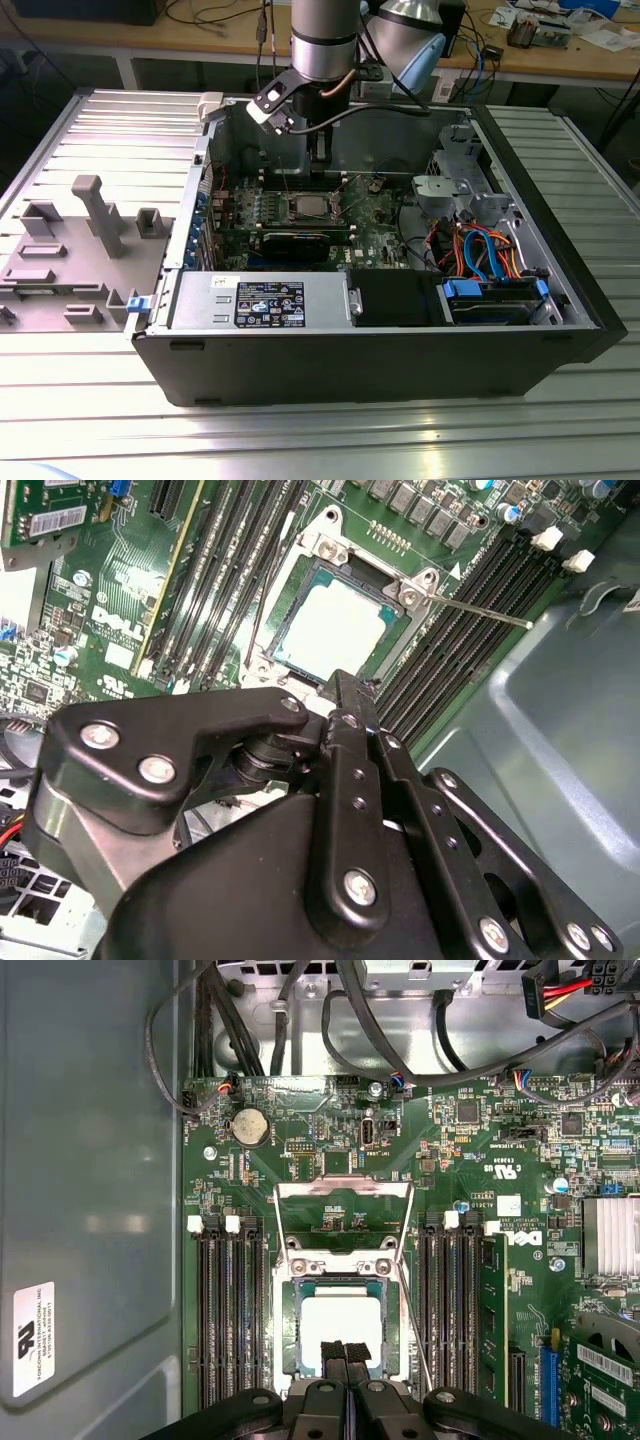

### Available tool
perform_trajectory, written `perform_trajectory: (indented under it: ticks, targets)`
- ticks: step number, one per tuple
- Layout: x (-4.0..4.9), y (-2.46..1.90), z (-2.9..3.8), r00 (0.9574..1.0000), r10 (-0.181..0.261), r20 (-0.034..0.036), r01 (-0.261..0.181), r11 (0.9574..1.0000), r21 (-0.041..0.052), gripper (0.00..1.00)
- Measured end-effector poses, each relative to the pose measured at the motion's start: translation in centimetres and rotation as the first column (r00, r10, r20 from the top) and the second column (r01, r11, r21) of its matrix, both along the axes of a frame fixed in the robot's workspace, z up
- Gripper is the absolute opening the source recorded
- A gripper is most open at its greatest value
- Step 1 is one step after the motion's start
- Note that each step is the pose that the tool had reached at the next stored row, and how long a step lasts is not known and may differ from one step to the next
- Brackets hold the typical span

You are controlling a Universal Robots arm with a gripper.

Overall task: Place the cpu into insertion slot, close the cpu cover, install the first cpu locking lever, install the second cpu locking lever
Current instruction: 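Close the cpu cover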

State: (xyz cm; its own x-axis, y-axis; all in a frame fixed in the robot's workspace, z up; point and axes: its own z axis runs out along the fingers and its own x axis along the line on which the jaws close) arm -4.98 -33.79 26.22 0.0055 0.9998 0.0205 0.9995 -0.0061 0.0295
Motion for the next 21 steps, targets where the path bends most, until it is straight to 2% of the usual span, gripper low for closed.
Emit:
perform_trajectory:
  ticks: [16, 21]
  targets:
    - [0.18, 0.00, 0.04, 1.0000, 0.000, -0.0001, 0.000, 1.0000, 0.0000, 0.11]
    - [0.17, 0.00, 0.48, 1.0000, 0.000, -0.0002, 0.000, 1.0000, -0.0002, 0.11]
